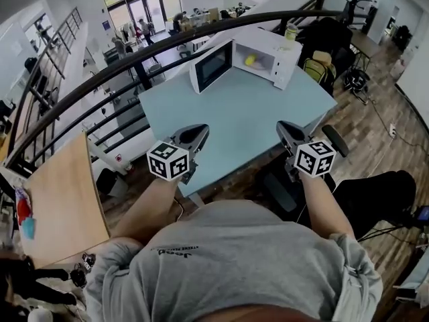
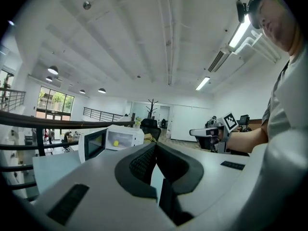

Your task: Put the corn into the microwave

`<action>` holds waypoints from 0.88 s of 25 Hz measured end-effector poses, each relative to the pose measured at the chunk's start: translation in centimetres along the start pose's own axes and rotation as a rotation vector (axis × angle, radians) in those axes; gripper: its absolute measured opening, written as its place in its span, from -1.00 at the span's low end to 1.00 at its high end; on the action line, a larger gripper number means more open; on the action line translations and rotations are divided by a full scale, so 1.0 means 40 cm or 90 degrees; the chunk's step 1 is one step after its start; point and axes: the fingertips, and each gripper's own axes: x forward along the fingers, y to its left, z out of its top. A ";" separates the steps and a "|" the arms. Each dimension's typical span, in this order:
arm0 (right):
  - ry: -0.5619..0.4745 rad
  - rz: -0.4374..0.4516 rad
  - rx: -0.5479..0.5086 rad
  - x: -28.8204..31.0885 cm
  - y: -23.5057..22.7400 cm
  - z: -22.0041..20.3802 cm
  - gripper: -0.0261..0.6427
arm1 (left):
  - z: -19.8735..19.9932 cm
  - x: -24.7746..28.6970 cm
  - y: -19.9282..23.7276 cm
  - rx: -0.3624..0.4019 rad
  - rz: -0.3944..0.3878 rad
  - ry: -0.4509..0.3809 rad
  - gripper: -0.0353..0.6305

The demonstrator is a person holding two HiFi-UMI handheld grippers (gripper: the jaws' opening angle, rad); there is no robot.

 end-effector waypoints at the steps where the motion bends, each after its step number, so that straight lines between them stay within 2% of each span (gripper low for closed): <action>1: 0.004 0.003 -0.001 -0.004 0.005 -0.006 -0.87 | 0.004 0.000 -0.008 0.007 -0.002 -0.001 -0.84; 7: 0.014 0.002 -0.003 0.007 0.035 -0.023 -0.87 | 0.033 -0.005 -0.005 0.023 -0.028 -0.017 -0.84; 13: 0.002 -0.015 0.023 0.051 0.066 -0.026 -0.87 | 0.045 0.002 0.044 0.042 -0.072 -0.003 -0.84; 22: -0.002 -0.029 0.049 0.086 0.086 -0.037 -0.87 | 0.043 0.019 0.103 0.034 -0.115 0.005 -0.84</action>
